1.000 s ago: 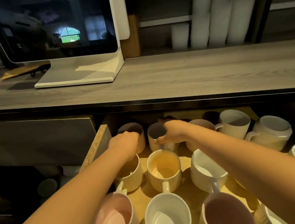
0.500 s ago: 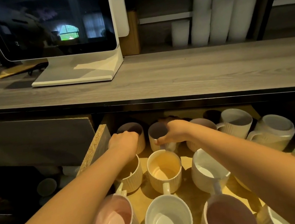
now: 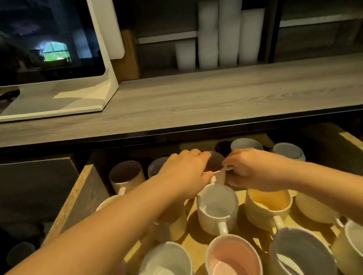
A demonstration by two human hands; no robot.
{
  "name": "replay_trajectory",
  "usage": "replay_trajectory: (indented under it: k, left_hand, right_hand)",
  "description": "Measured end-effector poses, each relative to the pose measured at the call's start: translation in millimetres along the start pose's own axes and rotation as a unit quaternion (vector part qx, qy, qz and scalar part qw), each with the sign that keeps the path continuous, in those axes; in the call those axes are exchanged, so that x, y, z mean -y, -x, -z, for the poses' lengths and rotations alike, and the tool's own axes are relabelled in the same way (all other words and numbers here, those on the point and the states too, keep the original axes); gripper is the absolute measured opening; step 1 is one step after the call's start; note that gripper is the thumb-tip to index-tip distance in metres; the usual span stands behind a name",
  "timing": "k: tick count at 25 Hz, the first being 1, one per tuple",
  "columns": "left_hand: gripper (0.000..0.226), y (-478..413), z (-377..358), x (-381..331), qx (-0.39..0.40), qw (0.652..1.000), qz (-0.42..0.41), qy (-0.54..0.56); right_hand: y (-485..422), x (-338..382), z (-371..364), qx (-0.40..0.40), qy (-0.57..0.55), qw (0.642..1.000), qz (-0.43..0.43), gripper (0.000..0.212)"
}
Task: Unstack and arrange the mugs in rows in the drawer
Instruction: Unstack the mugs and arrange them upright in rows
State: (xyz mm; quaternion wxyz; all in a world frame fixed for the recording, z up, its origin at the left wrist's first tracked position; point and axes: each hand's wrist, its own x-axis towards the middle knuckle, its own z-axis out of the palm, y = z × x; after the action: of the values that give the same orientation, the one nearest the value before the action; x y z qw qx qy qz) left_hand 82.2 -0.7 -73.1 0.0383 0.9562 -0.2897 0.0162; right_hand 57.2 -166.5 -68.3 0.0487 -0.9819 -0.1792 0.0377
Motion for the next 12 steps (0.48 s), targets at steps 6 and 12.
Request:
replay_trajectory:
  k: [6, 12]
  left_hand:
    - [0.055, -42.7, -12.7, -42.1, 0.032, 0.998, -0.051, -0.017]
    - [0.041, -84.1, -32.8, -60.7, 0.066, 0.996, 0.042, 0.042]
  right_hand:
    - [34.4, -69.7, 6.3, 0.038, 0.017, 0.992, -0.116, 0.034]
    - [27.4, -106.8, 3.5, 0.044, 0.015, 0.982, -0.181, 0.049]
